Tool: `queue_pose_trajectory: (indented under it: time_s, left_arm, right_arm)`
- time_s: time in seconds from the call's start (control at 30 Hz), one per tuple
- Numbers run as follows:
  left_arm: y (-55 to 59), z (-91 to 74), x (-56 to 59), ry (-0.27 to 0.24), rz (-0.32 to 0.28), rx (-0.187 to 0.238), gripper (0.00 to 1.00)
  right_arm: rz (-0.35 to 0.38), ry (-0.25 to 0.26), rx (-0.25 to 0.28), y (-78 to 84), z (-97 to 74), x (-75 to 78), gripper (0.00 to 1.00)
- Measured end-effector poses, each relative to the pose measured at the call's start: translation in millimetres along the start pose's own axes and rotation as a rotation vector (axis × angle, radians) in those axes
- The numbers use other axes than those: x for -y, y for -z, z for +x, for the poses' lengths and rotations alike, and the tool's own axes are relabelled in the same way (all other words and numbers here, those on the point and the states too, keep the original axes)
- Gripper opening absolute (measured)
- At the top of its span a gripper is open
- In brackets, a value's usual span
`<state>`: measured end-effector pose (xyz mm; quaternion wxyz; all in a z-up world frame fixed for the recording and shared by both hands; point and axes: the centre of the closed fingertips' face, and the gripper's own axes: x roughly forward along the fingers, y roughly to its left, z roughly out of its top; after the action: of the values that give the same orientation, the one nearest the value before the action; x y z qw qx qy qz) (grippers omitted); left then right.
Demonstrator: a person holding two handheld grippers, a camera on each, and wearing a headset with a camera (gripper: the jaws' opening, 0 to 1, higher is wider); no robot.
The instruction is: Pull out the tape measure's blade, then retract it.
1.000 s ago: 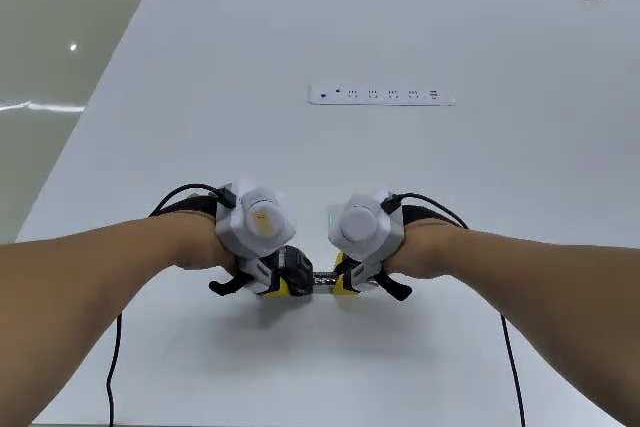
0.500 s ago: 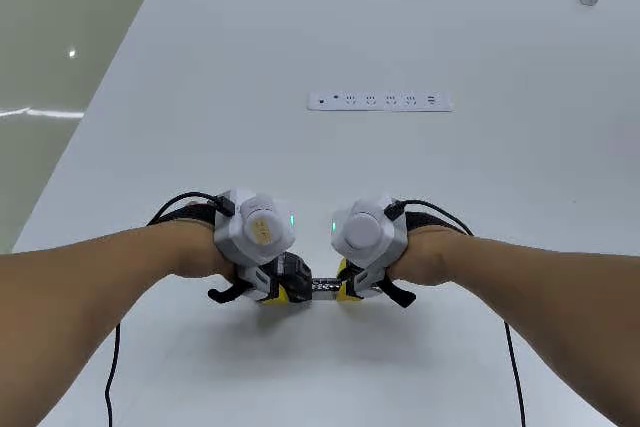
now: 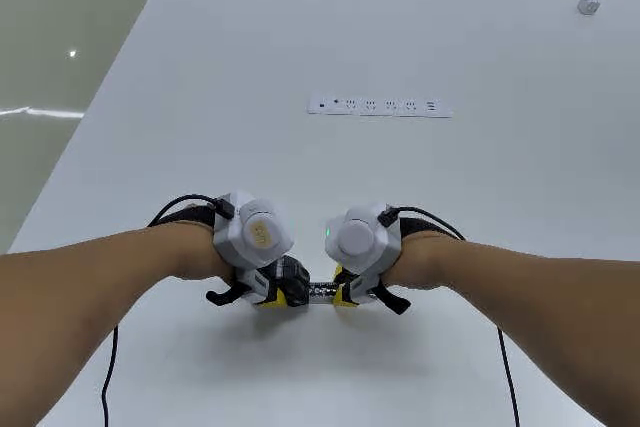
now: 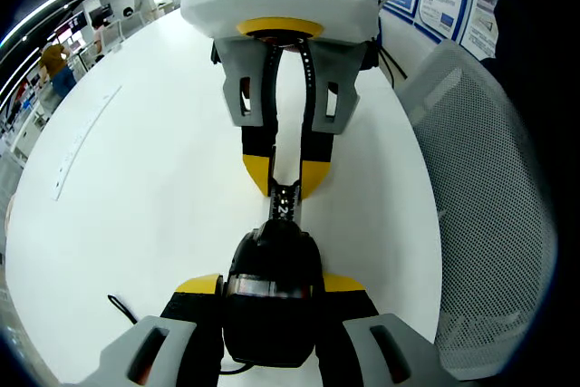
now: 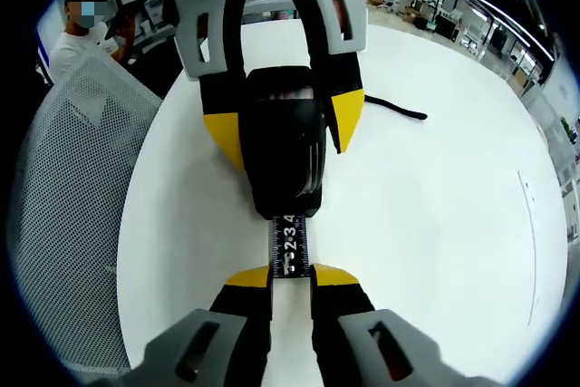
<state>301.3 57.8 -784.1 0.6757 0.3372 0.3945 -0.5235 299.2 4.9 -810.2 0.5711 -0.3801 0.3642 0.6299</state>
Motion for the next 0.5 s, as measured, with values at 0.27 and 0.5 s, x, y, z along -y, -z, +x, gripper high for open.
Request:
queue_pose_trajectory:
  time_s: [0.27, 0.5]
  left_arm:
    - [-0.5, -0.1, 0.2, -0.003, -0.001, 0.006, 0.36]
    - [0.2, -0.3, -0.1, -0.004, -0.007, 0.008, 0.36]
  right_arm:
    - [0.017, -0.008, 0.031, -7.8, 3.6, -2.8, 0.19]
    - [0.011, 0.005, 0.004, -12.8, 6.5, 1.3, 0.15]
